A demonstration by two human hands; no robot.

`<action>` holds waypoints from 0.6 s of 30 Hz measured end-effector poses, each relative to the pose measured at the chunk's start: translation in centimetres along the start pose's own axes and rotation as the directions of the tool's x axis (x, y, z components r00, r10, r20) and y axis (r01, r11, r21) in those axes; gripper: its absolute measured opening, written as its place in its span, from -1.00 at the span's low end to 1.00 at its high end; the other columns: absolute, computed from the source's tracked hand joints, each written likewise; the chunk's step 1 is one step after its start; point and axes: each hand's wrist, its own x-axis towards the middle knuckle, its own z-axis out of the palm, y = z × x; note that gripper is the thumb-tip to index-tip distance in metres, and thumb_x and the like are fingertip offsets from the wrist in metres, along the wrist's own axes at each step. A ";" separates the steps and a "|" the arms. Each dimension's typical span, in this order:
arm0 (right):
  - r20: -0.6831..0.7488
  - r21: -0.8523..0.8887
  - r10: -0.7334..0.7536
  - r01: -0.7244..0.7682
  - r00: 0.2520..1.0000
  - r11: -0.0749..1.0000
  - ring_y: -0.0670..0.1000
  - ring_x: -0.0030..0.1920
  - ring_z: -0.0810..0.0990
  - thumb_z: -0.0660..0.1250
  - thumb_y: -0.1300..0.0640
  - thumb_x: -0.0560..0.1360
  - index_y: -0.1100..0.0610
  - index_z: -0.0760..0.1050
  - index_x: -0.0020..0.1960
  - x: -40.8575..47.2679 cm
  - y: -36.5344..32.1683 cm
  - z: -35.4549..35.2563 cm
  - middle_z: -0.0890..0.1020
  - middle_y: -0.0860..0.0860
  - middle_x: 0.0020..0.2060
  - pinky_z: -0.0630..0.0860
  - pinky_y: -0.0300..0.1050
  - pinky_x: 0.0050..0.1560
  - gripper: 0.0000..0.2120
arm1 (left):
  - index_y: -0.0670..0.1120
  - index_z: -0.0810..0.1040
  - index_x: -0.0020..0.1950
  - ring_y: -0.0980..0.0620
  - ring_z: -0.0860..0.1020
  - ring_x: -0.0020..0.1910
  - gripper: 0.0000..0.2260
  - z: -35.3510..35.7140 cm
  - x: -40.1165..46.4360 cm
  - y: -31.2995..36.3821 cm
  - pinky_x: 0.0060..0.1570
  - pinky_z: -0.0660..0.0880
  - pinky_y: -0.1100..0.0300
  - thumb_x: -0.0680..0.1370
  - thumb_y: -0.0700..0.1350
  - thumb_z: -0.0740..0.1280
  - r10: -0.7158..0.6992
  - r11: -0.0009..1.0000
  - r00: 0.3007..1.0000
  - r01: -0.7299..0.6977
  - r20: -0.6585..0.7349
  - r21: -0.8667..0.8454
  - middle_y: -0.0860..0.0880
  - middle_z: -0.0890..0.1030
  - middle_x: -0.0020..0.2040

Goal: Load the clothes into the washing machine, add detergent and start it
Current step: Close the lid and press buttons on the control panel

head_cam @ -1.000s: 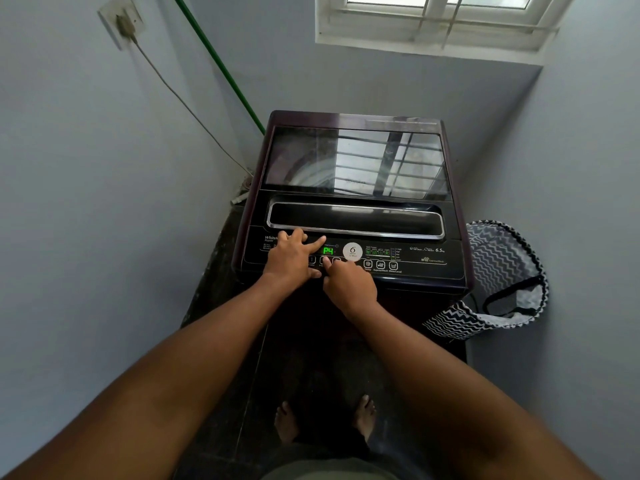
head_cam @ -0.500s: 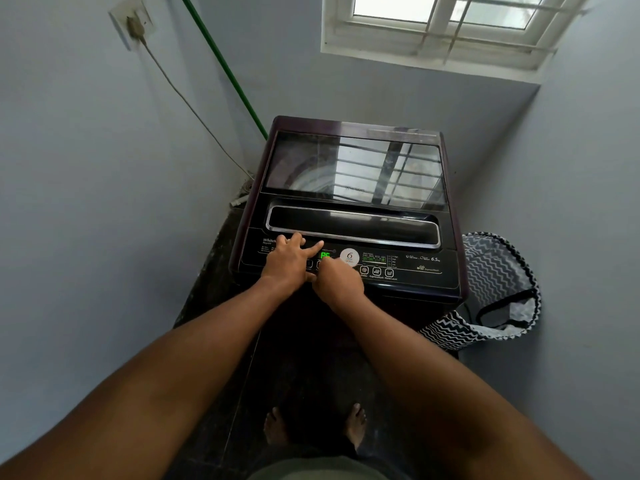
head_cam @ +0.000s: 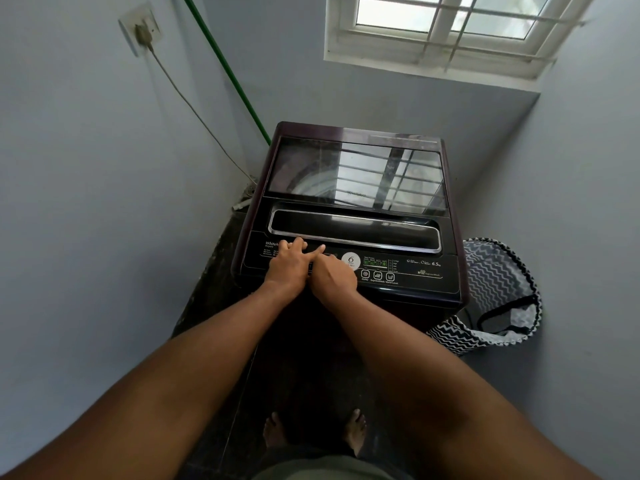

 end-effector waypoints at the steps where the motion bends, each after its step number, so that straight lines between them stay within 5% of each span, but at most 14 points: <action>1: -0.006 -0.001 -0.006 0.006 1.000 1.000 0.21 0.08 0.61 0.18 0.10 0.62 0.20 0.48 0.27 -0.3 0.1 0.2 0.62 0.16 0.11 0.45 0.02 -0.11 -0.71 | 0.30 0.17 0.54 -0.10 0.27 0.33 -0.43 -0.1 0.0 0.1 0.07 0.50 0.02 0.61 -0.01 0.32 0.002 1.000 1.000 -0.002 0.008 0.008 -0.03 0.29 0.39; 3: -0.025 -0.014 -0.030 0.030 0.999 0.999 0.21 0.05 0.63 0.19 0.09 0.62 0.19 0.52 0.19 -1.5 0.3 0.6 0.63 0.17 0.09 0.52 0.04 -0.07 -0.74 | 0.28 0.18 0.55 -0.10 0.27 0.33 -0.40 -0.4 -0.1 0.3 0.08 0.50 0.03 0.58 -0.02 0.36 -0.003 1.000 1.000 0.003 0.019 0.015 -0.03 0.28 0.39; 6: -0.061 -0.030 -0.061 0.060 0.996 0.998 0.25 0.04 0.65 0.16 0.18 0.60 0.21 0.46 0.34 -3.2 0.9 1.9 0.63 0.20 0.12 0.56 0.09 -0.06 -0.66 | 0.27 0.18 0.55 -0.09 0.27 0.33 -0.36 -0.6 -0.3 0.6 0.09 0.51 0.04 0.54 0.06 0.40 -0.012 1.000 1.000 0.012 0.022 0.007 -0.03 0.29 0.39; 10: -0.059 0.090 0.023 -0.018 0.998 0.996 0.22 -0.03 0.64 0.35 -0.09 0.53 0.22 0.55 0.12 -1.7 1.5 0.3 0.65 0.18 -0.03 0.45 -0.01 -0.16 -0.62 | 0.26 0.18 0.55 -0.10 0.27 0.34 -0.35 -0.6 -0.3 0.4 0.08 0.51 0.04 0.52 0.15 0.40 -0.005 1.000 0.999 0.004 0.038 0.019 -0.04 0.29 0.40; 14: 0.007 0.036 -0.018 0.018 1.000 0.999 0.22 0.02 0.63 0.40 -0.16 0.49 0.22 0.52 0.16 -1.0 1.7 -0.8 0.63 0.17 0.03 0.45 0.00 -0.13 -0.52 | 0.26 0.19 0.55 -0.11 0.26 0.34 -0.33 -0.6 -0.1 0.5 0.09 0.51 0.03 0.50 0.16 0.41 -0.003 1.000 0.999 0.001 0.050 0.022 -0.04 0.28 0.41; 18: -0.023 0.056 -0.029 0.031 0.999 0.998 0.26 0.04 0.63 0.24 0.05 0.56 0.16 0.43 0.33 -2.4 2.4 1.2 0.63 0.18 0.04 0.50 0.05 -0.08 -0.62 | 0.25 0.16 0.56 -0.11 0.24 0.39 -0.31 -0.5 -0.2 0.9 0.17 0.49 0.01 0.51 0.14 0.42 -0.019 1.000 0.999 0.019 0.045 0.009 -0.04 0.26 0.44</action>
